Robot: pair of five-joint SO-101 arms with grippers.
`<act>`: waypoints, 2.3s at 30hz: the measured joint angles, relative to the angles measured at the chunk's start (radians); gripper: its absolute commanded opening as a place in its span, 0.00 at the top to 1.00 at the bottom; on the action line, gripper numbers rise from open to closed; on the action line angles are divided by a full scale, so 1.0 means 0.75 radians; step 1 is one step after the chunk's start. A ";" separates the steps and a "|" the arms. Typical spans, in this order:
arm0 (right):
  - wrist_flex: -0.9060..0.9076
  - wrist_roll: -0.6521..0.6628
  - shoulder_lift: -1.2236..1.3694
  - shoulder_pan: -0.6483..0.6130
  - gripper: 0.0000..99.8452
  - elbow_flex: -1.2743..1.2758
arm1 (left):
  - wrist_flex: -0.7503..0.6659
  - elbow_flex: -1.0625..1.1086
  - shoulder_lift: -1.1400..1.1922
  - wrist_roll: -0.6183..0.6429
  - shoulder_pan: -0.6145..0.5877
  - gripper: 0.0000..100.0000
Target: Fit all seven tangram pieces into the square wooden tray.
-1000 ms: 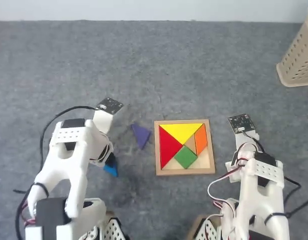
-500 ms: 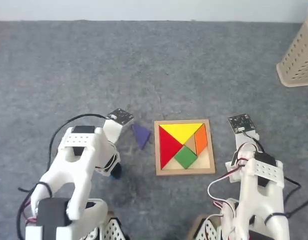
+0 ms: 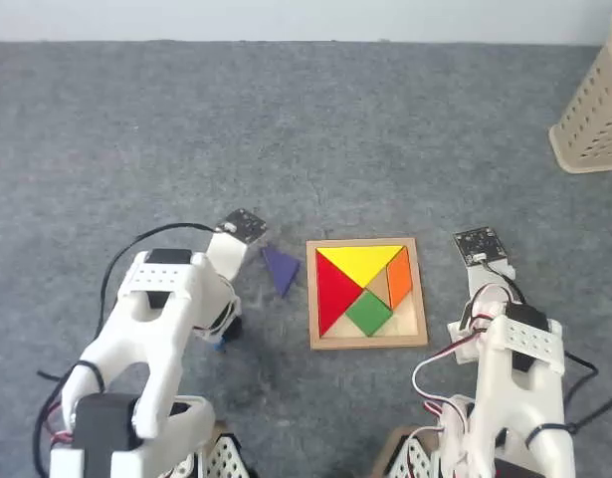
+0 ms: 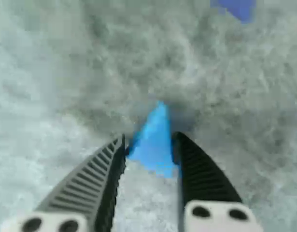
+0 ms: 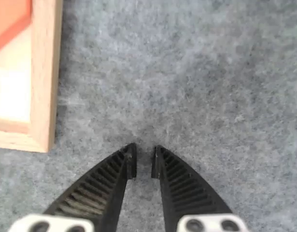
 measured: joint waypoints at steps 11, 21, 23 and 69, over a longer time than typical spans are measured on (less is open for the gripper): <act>0.000 0.000 0.000 0.000 0.91 0.000 | -0.018 -0.088 -0.012 -0.002 0.090 0.96; 0.000 0.000 0.000 0.000 0.91 0.000 | 0.082 -0.104 -0.027 0.002 0.237 0.96; 0.000 0.000 0.000 0.000 0.91 0.000 | 0.084 -0.096 -0.027 0.002 0.256 0.96; 0.000 0.000 0.000 0.000 0.91 0.000 | 0.280 -0.530 0.172 -0.039 0.773 0.99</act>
